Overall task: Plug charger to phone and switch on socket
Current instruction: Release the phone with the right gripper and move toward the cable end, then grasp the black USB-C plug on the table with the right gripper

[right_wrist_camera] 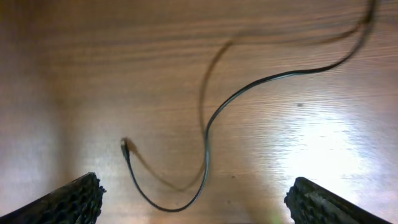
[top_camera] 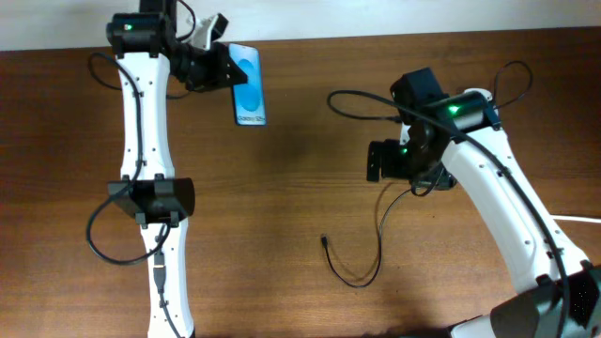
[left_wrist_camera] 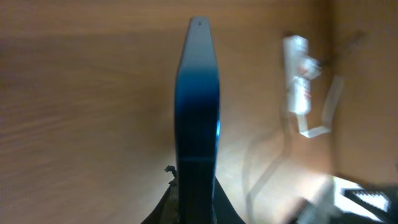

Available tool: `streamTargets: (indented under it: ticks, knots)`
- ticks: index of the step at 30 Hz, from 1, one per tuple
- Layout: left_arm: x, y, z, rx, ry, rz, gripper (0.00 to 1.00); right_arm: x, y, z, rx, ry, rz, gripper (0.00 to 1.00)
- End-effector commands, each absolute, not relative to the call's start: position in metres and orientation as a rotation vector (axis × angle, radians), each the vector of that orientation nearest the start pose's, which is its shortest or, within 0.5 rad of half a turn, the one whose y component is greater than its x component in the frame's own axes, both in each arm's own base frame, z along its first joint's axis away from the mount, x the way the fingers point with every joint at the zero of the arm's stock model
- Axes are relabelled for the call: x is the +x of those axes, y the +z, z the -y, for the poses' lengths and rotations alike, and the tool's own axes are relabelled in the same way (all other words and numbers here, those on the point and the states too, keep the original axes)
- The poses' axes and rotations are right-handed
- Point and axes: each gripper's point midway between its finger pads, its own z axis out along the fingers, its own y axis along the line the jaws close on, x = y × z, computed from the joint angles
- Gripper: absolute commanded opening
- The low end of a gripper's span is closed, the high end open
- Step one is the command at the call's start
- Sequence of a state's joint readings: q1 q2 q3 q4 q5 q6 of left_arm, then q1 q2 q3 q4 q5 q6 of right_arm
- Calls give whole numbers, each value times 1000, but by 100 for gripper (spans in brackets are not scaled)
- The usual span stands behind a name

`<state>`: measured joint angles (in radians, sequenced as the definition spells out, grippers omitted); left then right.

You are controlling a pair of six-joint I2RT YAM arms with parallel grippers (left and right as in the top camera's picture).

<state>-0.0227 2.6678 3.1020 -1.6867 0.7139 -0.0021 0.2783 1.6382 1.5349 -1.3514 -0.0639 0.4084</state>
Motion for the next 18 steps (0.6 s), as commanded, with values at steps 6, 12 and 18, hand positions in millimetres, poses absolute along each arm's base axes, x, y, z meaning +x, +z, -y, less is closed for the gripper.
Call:
streamTargets:
  ticks: [6,12,18]
  knots:
    - [514,227,97,94,-803,-2637,0,269,103,-152,-9,463,-3151,98]
    - [493,303,81,108,-663,-2499,0,250,86,-182,-87,459,-3164,99]
    - [470,319,84,107,-718,-2520,0,248,65,-184,-5,389,-3191,94]
